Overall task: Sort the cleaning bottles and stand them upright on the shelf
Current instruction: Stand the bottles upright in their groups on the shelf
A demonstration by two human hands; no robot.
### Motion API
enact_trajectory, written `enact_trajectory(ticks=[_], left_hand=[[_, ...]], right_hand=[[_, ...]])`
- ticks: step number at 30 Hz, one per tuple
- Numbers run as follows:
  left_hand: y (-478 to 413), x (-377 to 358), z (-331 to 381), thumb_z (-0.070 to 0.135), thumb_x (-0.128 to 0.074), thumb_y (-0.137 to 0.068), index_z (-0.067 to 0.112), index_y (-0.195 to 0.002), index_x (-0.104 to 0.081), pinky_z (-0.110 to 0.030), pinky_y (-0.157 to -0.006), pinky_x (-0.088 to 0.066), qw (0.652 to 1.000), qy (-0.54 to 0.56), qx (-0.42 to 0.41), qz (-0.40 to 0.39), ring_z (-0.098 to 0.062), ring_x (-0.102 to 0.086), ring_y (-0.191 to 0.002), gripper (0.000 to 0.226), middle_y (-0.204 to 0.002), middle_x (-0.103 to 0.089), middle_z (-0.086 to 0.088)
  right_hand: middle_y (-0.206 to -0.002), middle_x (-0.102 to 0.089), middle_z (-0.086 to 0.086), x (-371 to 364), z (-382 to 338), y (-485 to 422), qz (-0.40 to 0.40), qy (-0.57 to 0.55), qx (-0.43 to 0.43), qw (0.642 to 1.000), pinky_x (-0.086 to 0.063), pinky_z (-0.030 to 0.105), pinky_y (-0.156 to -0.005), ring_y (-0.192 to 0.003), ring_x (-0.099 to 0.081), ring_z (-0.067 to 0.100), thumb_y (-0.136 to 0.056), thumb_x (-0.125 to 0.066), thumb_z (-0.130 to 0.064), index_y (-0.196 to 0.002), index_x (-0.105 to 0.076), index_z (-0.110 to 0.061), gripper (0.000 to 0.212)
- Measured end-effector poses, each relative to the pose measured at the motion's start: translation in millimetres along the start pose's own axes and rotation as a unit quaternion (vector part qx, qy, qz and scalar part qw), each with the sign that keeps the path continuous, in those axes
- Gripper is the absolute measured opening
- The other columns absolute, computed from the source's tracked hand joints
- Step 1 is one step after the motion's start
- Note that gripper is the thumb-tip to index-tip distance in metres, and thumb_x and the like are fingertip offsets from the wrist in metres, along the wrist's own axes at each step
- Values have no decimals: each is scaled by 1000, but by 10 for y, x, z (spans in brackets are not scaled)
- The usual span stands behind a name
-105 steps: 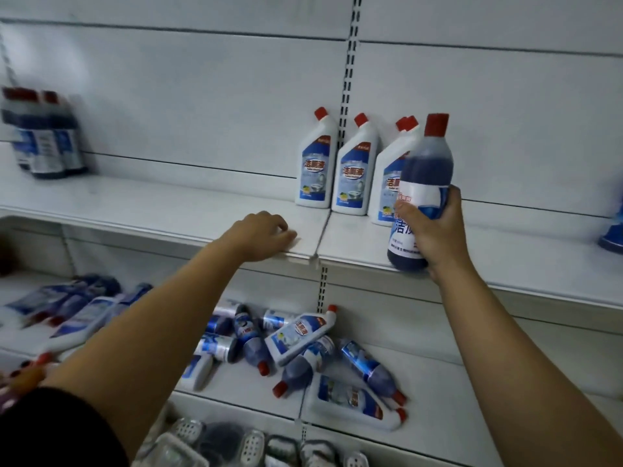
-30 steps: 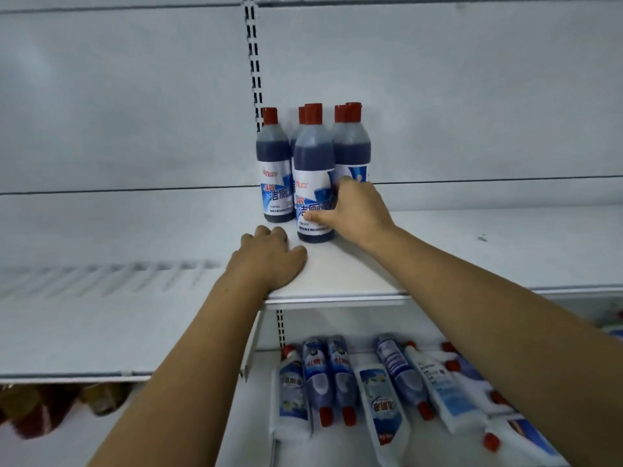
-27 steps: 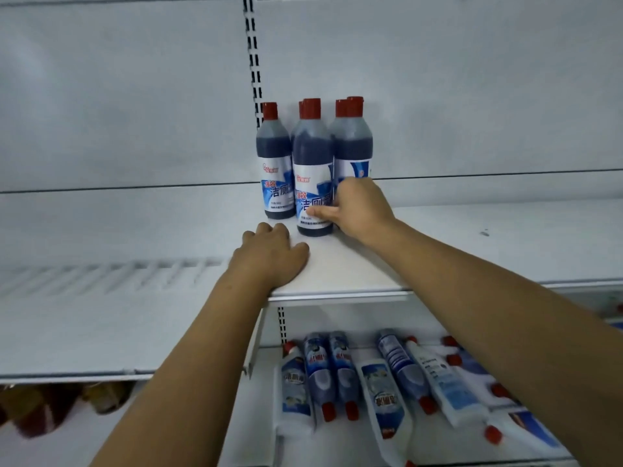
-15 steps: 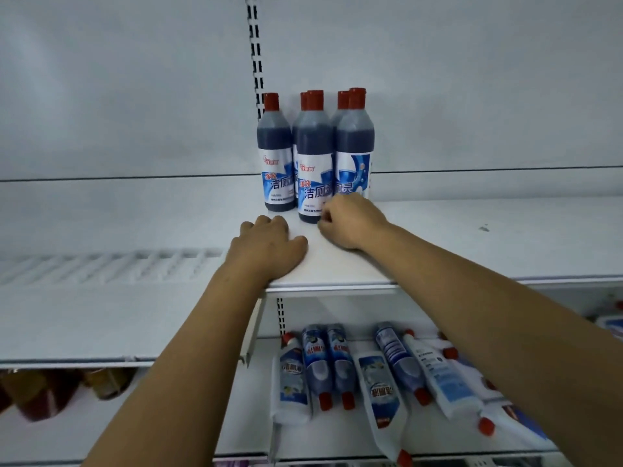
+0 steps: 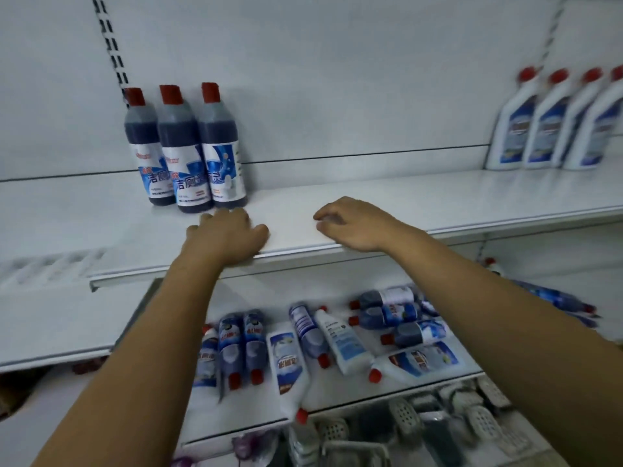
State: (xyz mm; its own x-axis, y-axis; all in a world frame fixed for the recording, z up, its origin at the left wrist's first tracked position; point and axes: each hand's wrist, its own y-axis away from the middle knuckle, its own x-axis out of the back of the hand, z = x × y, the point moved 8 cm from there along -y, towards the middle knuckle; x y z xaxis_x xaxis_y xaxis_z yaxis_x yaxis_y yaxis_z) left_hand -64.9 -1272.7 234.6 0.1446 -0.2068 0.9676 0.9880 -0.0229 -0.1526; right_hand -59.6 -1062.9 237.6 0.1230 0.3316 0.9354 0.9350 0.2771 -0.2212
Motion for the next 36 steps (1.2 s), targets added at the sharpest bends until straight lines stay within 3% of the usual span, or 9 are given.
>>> enact_trajectory(ticks=[6,9,14,18,24,29,36], left_hand=[[247,-257,1493,48,-38,-95,13,-134,-49,-47,-98,-37,996,13,-84,30,-39,-45,-121,54,-135,-50,-16],[450,-412,2319,50,-42,-95,15,-134,-52,-45,-97,-37,988,39,-144,48,-38,-47,-120,53,-133,-53,-14],[793,-706,3551,46,-47,-93,15,-136,-51,-45,-105,-32,969,68,-224,76,-36,-45,-126,53,-138,-51,-14],[961,-871,4405,42,-50,-93,13,-135,-55,-42,-103,-37,946,123,-293,67,-34,-48,-125,51,-136,-54,-15],[1162,-1433,5587,37,-53,-97,17,-132,-57,-32,-96,-42,895,188,-404,-37,-21,-54,-121,40,-134,-58,-4],[836,-2174,6242,39,-54,-97,21,-131,-57,-36,-95,-48,898,188,-386,-91,-18,-56,-113,39,-130,-60,-2],[126,-3145,6884,42,-62,-93,22,-129,-55,-28,-80,-45,914,147,-301,-229,-16,-55,-103,42,-128,-59,-4]], right_hand=[[-124,-62,4,526,1084,954,132,-22,-75,988,-48,40,-96,-112,-60,21,-95,-53,-38,-120,-67,-21,34],[-126,-61,6,795,1724,1522,175,-25,-114,978,-46,38,-98,-115,-58,21,-96,-54,-32,-122,-67,-18,32],[-129,-58,6,1039,2738,2374,163,-34,-202,965,-43,28,-92,-115,-57,23,-92,-56,-31,-120,-67,-23,31],[-127,-59,0,1239,3393,2992,182,-48,-256,948,-35,23,-85,-106,-55,11,-94,-56,-32,-117,-68,-25,26],[-130,-59,-2,1355,4337,3516,192,-65,-312,928,-40,26,-86,-107,-53,11,-98,-52,-32,-121,-65,-23,27],[-129,-61,-2,1296,5236,3564,165,-64,-338,924,-44,28,-91,-113,-56,14,-99,-52,-32,-124,-63,-22,29],[-126,-63,-1,1115,6396,3564,88,-68,-371,922,-42,26,-86,-108,-58,16,-98,-53,-33,-126,-61,-21,32]])
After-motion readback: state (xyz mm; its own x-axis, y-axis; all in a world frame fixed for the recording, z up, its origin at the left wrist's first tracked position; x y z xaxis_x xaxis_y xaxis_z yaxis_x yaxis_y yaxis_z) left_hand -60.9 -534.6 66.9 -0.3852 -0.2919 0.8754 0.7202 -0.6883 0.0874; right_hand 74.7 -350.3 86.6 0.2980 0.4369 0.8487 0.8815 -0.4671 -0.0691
